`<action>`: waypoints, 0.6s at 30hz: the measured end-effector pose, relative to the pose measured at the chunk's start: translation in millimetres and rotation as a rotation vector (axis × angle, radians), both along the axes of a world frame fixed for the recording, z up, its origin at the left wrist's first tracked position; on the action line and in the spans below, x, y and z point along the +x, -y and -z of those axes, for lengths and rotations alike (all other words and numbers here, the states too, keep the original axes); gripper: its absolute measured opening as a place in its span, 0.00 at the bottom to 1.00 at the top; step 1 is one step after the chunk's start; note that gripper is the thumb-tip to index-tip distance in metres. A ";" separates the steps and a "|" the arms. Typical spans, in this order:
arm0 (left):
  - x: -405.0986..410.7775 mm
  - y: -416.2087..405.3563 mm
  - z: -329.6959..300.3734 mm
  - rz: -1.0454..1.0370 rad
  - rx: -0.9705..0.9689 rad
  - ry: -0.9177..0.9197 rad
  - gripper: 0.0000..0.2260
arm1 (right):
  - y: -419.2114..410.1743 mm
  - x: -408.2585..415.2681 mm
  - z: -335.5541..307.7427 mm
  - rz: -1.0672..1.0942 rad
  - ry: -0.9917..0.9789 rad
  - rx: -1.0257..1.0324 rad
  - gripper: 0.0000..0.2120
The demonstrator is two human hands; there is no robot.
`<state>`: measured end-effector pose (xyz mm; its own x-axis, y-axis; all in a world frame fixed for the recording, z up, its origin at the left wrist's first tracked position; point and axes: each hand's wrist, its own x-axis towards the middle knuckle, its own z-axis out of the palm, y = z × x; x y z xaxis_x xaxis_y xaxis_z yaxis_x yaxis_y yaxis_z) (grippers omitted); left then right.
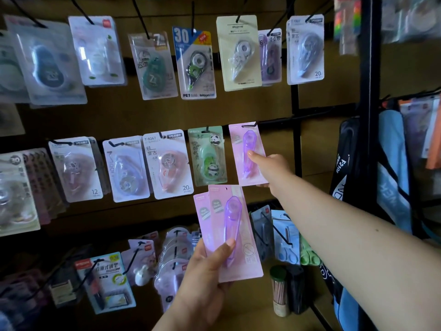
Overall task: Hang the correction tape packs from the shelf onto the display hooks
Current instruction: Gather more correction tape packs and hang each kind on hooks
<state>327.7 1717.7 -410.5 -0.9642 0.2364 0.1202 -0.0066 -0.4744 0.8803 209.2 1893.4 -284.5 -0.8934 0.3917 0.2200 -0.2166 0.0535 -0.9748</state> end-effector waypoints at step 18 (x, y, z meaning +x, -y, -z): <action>4.9 -3.2 -1.9 -0.059 -0.042 -0.069 0.21 | 22.5 93.8 87.9 -0.336 0.125 -0.011 0.23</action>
<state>332.5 1720.8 -408.6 -0.9665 0.1853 0.1778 0.0817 -0.4347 0.8969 303.0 1870.9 -372.4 -0.9925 0.0727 0.0982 -0.0993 -0.0110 -0.9950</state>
